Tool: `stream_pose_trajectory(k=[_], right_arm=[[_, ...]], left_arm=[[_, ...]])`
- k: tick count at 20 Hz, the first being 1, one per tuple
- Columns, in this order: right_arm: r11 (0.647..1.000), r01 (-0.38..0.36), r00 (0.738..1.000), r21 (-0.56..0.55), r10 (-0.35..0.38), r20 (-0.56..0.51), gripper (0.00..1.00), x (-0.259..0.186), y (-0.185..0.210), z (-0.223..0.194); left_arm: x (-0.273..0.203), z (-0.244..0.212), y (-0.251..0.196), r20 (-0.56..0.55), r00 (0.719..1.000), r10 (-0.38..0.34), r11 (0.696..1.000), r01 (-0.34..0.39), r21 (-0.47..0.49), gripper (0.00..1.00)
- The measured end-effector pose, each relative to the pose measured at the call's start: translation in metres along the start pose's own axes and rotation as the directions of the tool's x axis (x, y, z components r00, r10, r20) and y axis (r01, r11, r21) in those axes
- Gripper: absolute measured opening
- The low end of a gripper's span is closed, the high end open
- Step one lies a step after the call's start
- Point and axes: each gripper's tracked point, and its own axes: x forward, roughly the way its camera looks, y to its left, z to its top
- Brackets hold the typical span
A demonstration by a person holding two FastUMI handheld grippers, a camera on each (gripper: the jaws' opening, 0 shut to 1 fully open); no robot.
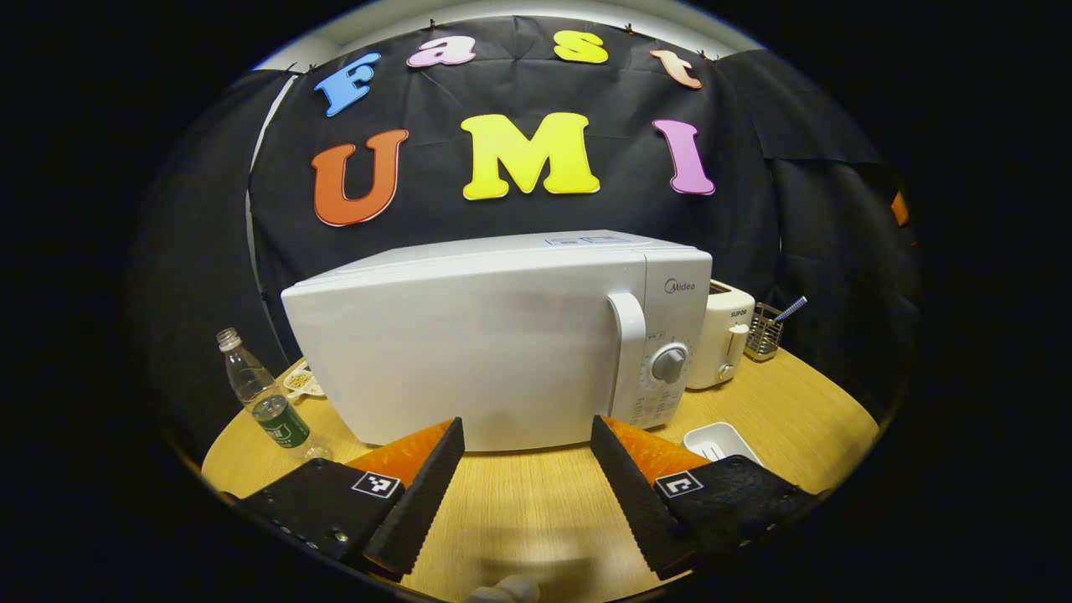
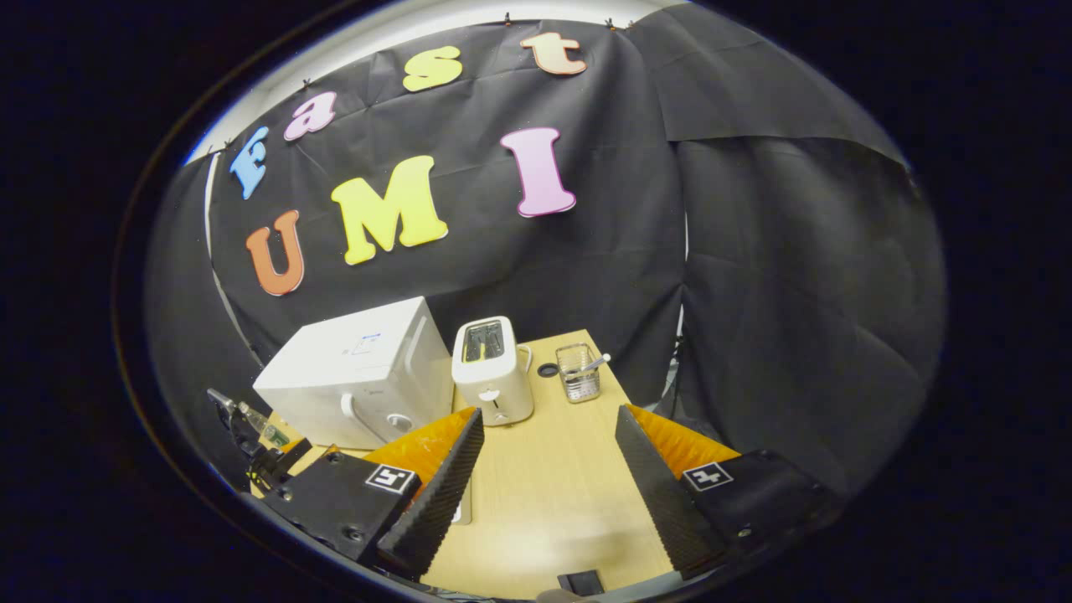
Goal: Open the microwave oven with the left hand, put the food in, and close the microwave oven.
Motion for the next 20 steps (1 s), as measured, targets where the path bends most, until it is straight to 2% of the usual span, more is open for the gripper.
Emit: stream_pose_trajectory(k=[3, 7, 10, 11, 12, 13, 14, 15, 16, 17, 18, 19, 20], right_arm=[[1.000, 0.008, 1.000, -0.005, -0.008, 0.003, 1.00, -0.016, 0.013, -0.016], [1.000, -0.011, 0.999, -0.026, 0.011, 0.036, 1.00, -0.046, 0.048, -0.028], [0.998, -0.039, 0.994, -0.051, 0.044, 0.098, 1.00, -0.070, 0.086, -0.024], [0.997, -0.049, 0.991, -0.064, 0.057, 0.121, 1.00, -0.076, 0.099, -0.020], [0.995, -0.060, 0.987, -0.077, 0.071, 0.147, 0.91, -0.082, 0.113, -0.016], [0.993, -0.071, 0.981, -0.090, 0.086, 0.174, 1.00, -0.082, 0.123, -0.011], [0.991, -0.081, 0.975, -0.105, 0.101, 0.197, 1.00, -0.088, 0.136, -0.006], [0.989, -0.091, 0.969, -0.117, 0.116, 0.220, 0.91, -0.093, 0.149, -0.001], [0.986, -0.105, 0.960, -0.128, 0.134, 0.244, 1.00, -0.098, 0.163, 0.004], [0.983, -0.116, 0.953, -0.144, 0.151, 0.263, 1.00, -0.103, 0.177, 0.010], [0.980, -0.126, 0.945, -0.153, 0.166, 0.282, 0.91, -0.108, 0.187, 0.015], [0.977, -0.141, 0.936, -0.159, 0.185, 0.301, 1.00, -0.113, 0.200, 0.023], [0.974, -0.157, 0.926, -0.161, 0.202, 0.319, 0.91, -0.117, 0.211, 0.030]], left_arm=[[-0.026, 0.008, 0.001, 0.016, 1.000, -0.011, 1.000, 0.011, -0.027, 0.95], [-0.074, 0.047, 0.014, 0.073, 0.997, -0.018, 0.999, 0.021, -0.038, 0.95], [-0.115, 0.087, 0.045, 0.128, 0.991, 0.040, 0.999, -0.035, -0.040, 0.95], [-0.128, 0.102, 0.051, 0.147, 0.988, 0.038, 0.999, -0.033, -0.042, 0.95], [-0.142, 0.116, 0.057, 0.169, 0.985, 0.038, 0.999, -0.032, -0.040, 0.95], [-0.154, 0.127, 0.068, 0.186, 0.981, 0.049, 0.998, -0.043, -0.039, 0.95], [-0.166, 0.141, 0.078, 0.203, 0.978, 0.054, 0.998, -0.047, -0.040, 0.95], [-0.179, 0.154, 0.084, 0.221, 0.973, 0.063, 0.998, -0.054, -0.044, 0.95], [-0.190, 0.165, 0.092, 0.234, 0.969, 0.076, 0.997, -0.066, -0.050, 0.95], [-0.200, 0.176, 0.102, 0.246, 0.965, 0.093, 0.995, -0.082, -0.053, 0.95], [-0.209, 0.185, 0.110, 0.257, 0.960, 0.109, 0.994, -0.100, -0.051, 0.95], [-0.218, 0.194, 0.116, 0.275, 0.954, 0.118, 0.993, -0.108, -0.048, 0.95], [-0.225, 0.203, 0.117, 0.295, 0.949, 0.114, 0.993, -0.106, -0.043, 0.95]])
